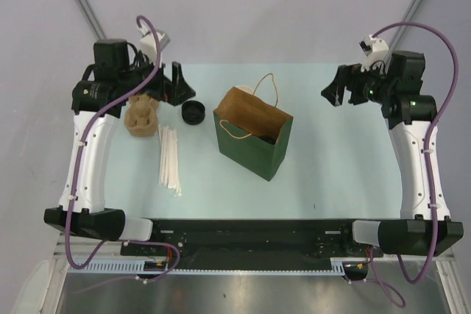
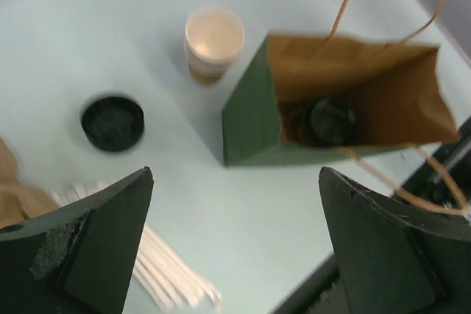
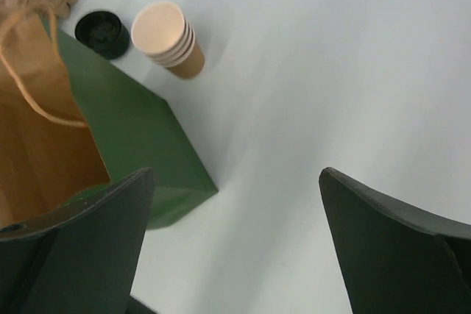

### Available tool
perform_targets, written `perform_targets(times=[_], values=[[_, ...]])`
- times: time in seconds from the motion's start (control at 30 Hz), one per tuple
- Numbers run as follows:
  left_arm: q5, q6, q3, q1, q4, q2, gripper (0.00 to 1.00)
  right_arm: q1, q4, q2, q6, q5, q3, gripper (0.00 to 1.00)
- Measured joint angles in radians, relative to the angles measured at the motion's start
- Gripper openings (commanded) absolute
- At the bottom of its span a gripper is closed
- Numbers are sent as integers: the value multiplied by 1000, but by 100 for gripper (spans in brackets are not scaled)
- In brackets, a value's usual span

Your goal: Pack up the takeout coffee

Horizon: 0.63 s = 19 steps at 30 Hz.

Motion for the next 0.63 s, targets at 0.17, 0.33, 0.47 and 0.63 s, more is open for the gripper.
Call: perform_targets(times=[0.17,0.33,0.47,0.63], values=[[-49,26,-241,31,-127,-53,99,-29,-52,-60,5,0,-140,100],[-135,74,-456,36,-148,-106,100,-33,-102,-163,-2,13,-264,100],[-213,99,-647,38,-133,-203,100,-34,-134,-251,-40,47,-340,100],[-269,121,-757,39,-88,-327,100,-34,-154,-341,-70,88,-419,100]])
